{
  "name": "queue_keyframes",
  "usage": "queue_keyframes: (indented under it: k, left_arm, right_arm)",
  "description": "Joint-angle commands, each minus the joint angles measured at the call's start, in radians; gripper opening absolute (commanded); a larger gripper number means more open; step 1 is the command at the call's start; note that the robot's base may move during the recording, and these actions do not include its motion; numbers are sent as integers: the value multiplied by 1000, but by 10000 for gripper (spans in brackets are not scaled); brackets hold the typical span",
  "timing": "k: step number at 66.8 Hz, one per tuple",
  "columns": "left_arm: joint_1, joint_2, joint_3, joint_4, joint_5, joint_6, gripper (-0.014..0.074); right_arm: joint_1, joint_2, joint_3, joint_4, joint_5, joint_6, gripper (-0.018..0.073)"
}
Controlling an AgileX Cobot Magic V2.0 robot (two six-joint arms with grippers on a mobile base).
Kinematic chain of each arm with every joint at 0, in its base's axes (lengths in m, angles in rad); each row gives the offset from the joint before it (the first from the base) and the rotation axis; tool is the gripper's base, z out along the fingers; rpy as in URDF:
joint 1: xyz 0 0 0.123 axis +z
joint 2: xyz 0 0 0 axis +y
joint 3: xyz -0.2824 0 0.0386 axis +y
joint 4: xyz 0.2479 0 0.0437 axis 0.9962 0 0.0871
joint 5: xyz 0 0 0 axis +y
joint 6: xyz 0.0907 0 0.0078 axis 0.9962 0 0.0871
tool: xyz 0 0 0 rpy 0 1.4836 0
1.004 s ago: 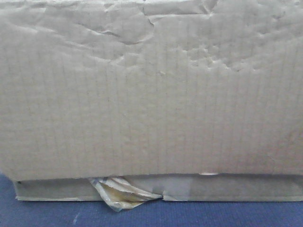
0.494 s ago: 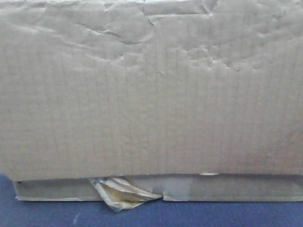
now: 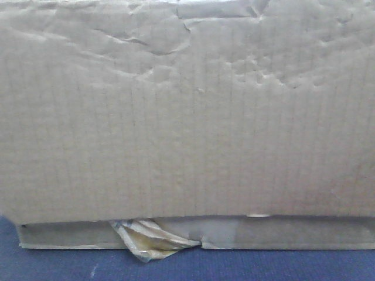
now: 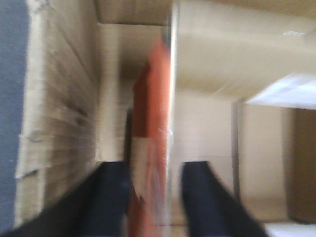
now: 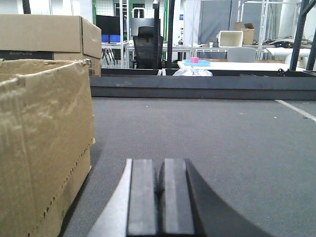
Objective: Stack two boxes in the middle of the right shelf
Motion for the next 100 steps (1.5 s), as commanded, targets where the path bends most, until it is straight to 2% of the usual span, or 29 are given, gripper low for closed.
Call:
queue_keyframes:
  k: [1, 9, 15, 26, 38, 43, 56, 67, 72, 76, 84, 100]
  left_arm:
    - [-5, -7, 0, 24, 12, -11, 336]
    - [-5, -7, -10, 33, 6, -11, 405]
    - [-5, -7, -42, 35, 8, -9, 403]
    - [-5, -22, -158, 55, 16, 45, 403]
    - [-5, -72, -237, 118, 16, 107, 403]
    - [-2, -102, -237, 153, 16, 118, 403]
    - [65, -160, -233, 119, 16, 190, 403]
    - [128, -160, -231, 115, 16, 270, 403]
    - [161, -160, -219, 106, 16, 292, 403]
    - [187, -160, -208, 65, 16, 298, 403]
    - [255, -160, -158, -45, 16, 322, 403]
    - [304, -160, -69, -39, 16, 324, 403]
  right_arm:
    - [-3, -3, 2, 2, -17, -5, -168]
    - [-3, -3, 2, 2, -17, -5, -168]
    - [-3, -3, 2, 2, -17, -5, -168]
    - [-3, -3, 2, 2, -24, -5, -168]
    - [-3, -3, 1, 2, -195, -5, -168]
    - [-3, -3, -86, 2, -132, -5, -168]
    - [-3, 104, -411, 2, 213, -5, -168]
    - [-3, 342, -680, 28, 405, -5, -168]
    - [-1, 510, -837, 28, 554, -5, -168]
    - [-1, 592, -911, 28, 603, -5, -168]
    - [-1, 736, -1043, 30, 592, -5, -168]
    - [-1, 860, -1158, 69, 448, -5, -168]
